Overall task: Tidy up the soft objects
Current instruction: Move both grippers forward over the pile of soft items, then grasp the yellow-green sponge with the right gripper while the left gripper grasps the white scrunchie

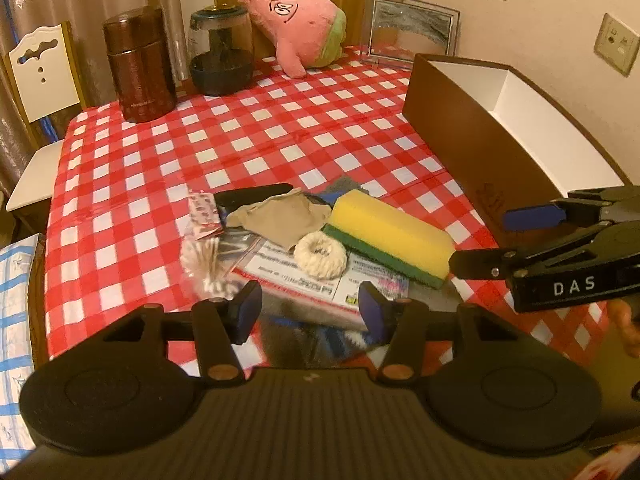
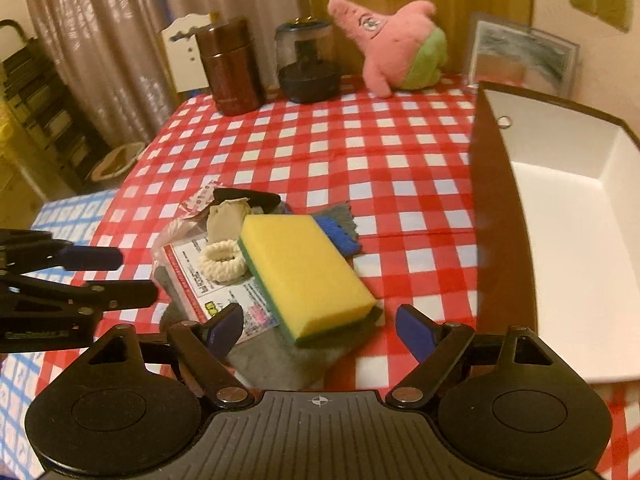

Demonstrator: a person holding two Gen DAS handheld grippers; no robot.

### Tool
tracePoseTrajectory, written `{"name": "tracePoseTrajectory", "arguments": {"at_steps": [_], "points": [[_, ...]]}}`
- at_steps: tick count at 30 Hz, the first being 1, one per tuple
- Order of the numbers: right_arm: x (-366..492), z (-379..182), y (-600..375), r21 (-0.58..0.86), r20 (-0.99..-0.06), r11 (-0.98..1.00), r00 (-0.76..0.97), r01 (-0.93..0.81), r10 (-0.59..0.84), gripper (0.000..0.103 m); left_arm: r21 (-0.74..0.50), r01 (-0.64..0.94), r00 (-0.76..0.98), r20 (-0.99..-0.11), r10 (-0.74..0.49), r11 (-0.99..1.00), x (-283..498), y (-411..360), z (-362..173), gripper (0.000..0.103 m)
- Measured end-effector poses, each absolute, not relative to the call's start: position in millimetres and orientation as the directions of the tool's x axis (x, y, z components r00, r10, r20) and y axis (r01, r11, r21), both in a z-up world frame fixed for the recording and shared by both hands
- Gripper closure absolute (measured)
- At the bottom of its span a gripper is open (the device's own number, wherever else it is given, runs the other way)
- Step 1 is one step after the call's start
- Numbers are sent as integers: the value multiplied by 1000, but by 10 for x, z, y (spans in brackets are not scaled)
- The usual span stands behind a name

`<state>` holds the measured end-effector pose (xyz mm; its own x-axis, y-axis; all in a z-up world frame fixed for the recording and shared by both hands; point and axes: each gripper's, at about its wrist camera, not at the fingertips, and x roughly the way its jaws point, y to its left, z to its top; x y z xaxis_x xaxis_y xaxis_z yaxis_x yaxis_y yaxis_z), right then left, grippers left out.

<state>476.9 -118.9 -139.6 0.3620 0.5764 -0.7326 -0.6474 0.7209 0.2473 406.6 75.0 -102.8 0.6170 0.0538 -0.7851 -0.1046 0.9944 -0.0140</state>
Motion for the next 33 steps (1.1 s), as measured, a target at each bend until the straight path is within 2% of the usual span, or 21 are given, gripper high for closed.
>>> {"name": "tracePoseTrajectory", "arguments": {"at_steps": [8,18,33], "points": [[5029,-1568,-1084,271,-745,667,287,-694,602,20,29,-92,573,-816,77,995,4287,690,-1196,53],[5210,-1733,-897,293,-760,654,245,-697,602,19,42,-8,568,-822,39,999,4464,753,-1306,53],[5414,-1997,-701,348,-770,625,166,-699,616,19,-5,12,546,-838,-11,1000,4638,871,-1451,56]]}}
